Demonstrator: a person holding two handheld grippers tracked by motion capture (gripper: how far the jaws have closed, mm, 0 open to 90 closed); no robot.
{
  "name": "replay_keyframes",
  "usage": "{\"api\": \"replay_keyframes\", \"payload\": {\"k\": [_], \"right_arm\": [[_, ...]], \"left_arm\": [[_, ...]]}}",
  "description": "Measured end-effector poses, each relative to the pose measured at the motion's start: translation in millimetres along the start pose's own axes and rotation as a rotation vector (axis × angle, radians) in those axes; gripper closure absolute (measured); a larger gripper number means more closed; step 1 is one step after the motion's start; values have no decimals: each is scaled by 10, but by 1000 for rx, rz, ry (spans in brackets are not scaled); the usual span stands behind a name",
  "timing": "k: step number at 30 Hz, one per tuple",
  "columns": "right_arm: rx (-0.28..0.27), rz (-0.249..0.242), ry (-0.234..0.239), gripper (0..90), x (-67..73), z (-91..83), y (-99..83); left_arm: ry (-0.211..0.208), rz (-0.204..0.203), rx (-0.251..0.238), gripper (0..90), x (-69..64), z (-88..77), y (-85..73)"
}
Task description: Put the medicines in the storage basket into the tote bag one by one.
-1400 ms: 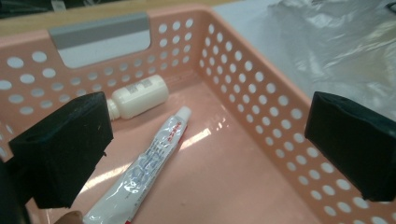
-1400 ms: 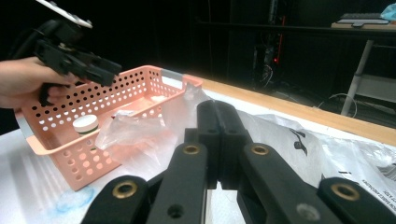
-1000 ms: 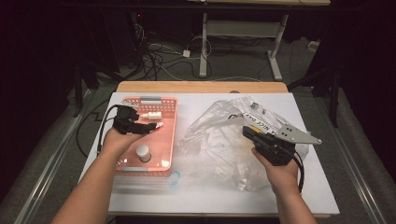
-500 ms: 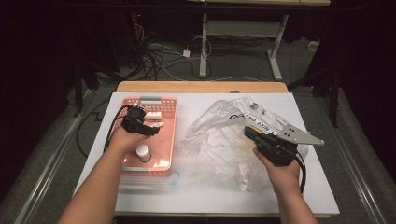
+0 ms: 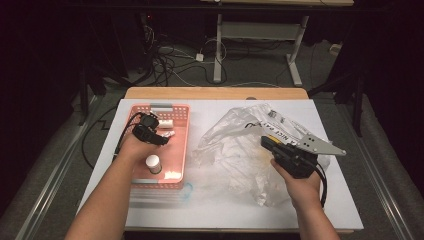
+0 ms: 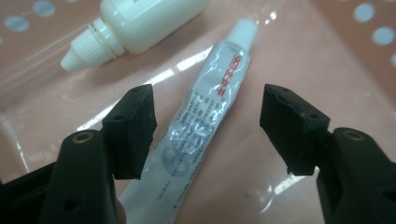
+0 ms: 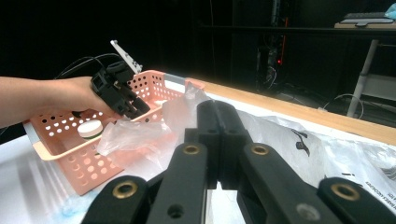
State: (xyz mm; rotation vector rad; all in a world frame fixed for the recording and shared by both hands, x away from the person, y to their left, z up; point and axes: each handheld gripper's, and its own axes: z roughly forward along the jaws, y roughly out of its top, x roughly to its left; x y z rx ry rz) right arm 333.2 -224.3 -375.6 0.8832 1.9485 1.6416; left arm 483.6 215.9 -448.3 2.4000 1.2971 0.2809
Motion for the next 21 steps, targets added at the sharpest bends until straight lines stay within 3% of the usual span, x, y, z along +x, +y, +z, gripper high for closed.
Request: {"api": "replay_keyframes", "payload": {"k": [2, 6, 9, 16, 21], "right_arm": [[1, 2, -1, 900, 3, -3, -2], [2, 1, -1, 900, 4, -4, -4], [2, 0, -3, 900, 6, -11, -1], [0, 1, -4, 900, 4, -26, 0], [-2, 1, -4, 900, 8, -34, 3]], "left_arm": [[0, 16, 28, 356, -19, 34, -9], [-23, 11, 24, 382, -20, 44, -13], [-50, -4, 24, 434, -13, 45, -15], [-74, 21, 15, 635, -75, 42, -3], [-73, 34, 10, 654, -100, 42, -4]]}}
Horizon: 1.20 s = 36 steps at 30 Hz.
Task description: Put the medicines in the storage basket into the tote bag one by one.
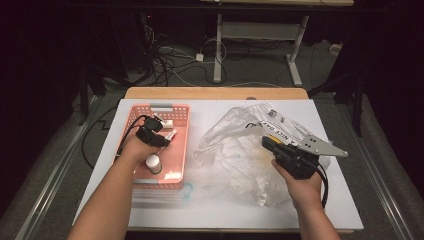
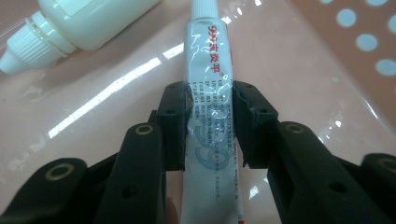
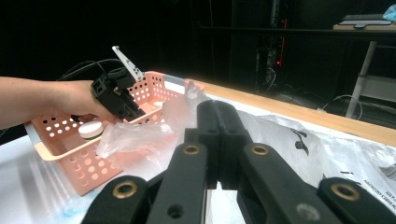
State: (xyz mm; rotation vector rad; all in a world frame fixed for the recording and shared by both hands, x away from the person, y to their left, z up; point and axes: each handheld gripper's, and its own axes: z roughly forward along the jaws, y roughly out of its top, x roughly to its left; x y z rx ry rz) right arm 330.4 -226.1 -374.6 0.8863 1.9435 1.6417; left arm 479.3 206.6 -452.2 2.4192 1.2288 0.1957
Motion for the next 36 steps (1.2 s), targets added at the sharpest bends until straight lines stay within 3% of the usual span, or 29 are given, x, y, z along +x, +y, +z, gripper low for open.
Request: {"api": "replay_keyframes", "payload": {"k": [9, 20, 26, 36], "right_arm": [[-3, 2, -4, 900, -5, -6, 4], [-6, 0, -3, 900, -3, -11, 11], [-8, 2, -3, 900, -10, -21, 12], [-10, 5, -2, 900, -3, -19, 11]], "left_arm": [[9, 14, 5, 660, -37, -33, 12], [24, 19, -78, 664, -77, -249, -13], [37, 43, -141, 665, -134, -381, -41], [17, 49, -224, 670, -221, -570, -82]]}}
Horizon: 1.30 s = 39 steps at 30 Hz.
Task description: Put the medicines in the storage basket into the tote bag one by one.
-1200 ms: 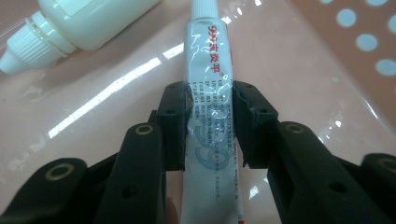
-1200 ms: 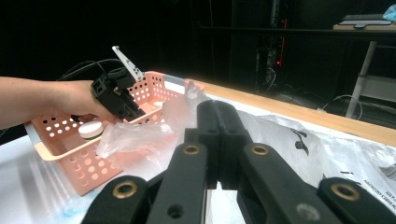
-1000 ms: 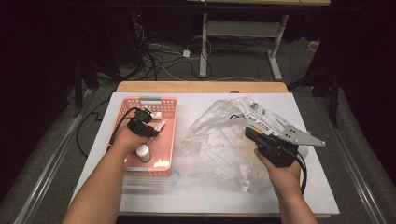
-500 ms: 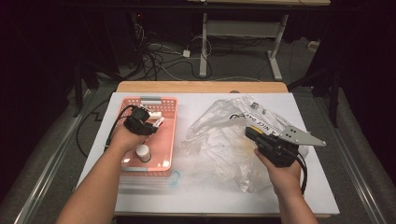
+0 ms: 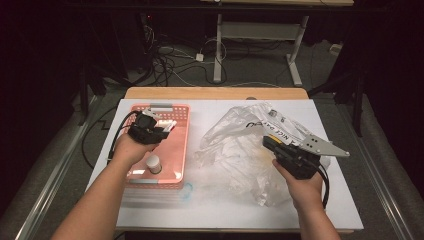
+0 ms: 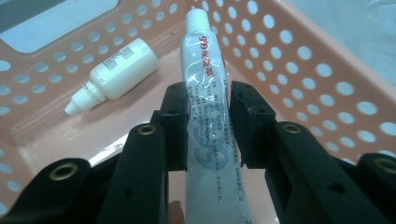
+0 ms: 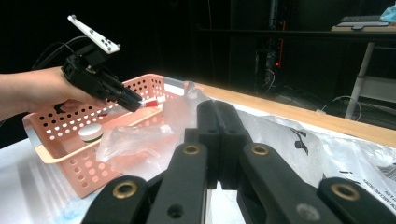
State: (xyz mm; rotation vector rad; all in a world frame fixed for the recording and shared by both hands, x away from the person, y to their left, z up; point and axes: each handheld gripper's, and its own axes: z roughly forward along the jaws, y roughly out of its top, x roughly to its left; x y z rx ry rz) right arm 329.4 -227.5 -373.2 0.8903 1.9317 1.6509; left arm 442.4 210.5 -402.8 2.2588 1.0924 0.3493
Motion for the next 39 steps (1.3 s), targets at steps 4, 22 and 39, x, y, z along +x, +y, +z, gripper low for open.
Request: {"api": "replay_keyframes", "payload": {"k": [4, 22, 39], "right_arm": [[0, 0, 0, 900, 2, 2, -1], [5, -2, -1, 900, 12, -2, -6], [7, 0, -3, 900, 31, 8, -9]], "left_arm": [[-6, 7, -5, 670, -57, -47, -2], [-25, 64, -3, 671, -413, -328, -195], [-60, 144, -50, 672, -935, -647, -326]]}}
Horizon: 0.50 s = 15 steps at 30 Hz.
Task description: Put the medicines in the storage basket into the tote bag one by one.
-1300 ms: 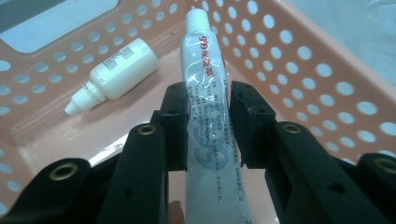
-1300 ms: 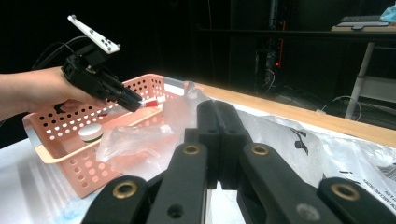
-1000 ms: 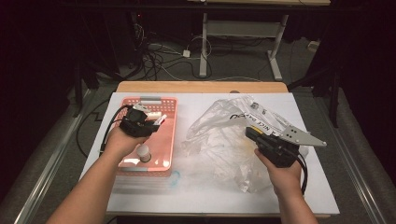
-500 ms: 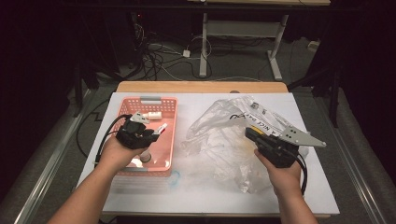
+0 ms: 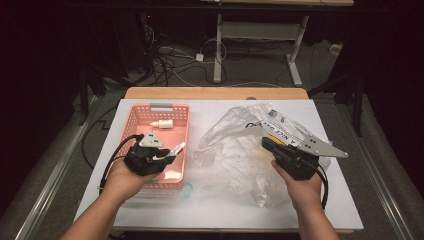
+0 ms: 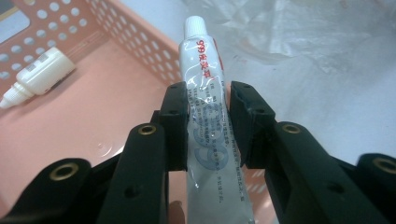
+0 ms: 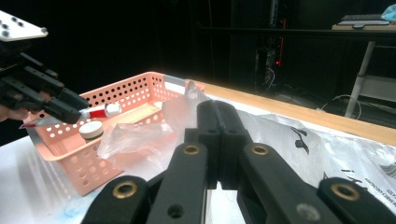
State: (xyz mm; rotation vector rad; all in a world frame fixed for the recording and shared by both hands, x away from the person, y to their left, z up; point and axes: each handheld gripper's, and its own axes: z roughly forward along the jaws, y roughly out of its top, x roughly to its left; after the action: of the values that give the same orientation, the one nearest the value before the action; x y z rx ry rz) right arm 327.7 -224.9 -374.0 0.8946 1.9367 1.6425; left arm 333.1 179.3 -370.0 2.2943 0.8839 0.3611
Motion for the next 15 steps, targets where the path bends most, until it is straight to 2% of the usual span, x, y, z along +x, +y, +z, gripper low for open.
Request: {"api": "replay_keyframes", "payload": {"k": [6, 12, 15], "right_arm": [[-1, -1, 0, 900, -4, -6, 2], [-3, -2, -1, 900, -3, -14, 4], [-4, -2, -1, 900, -6, -17, 3]], "left_arm": [[-30, 38, -27, 672, -207, -32, 22], [-76, 44, -56, 673, -342, 2, 35], [-90, 60, -62, 673, -429, 36, 45]]}}
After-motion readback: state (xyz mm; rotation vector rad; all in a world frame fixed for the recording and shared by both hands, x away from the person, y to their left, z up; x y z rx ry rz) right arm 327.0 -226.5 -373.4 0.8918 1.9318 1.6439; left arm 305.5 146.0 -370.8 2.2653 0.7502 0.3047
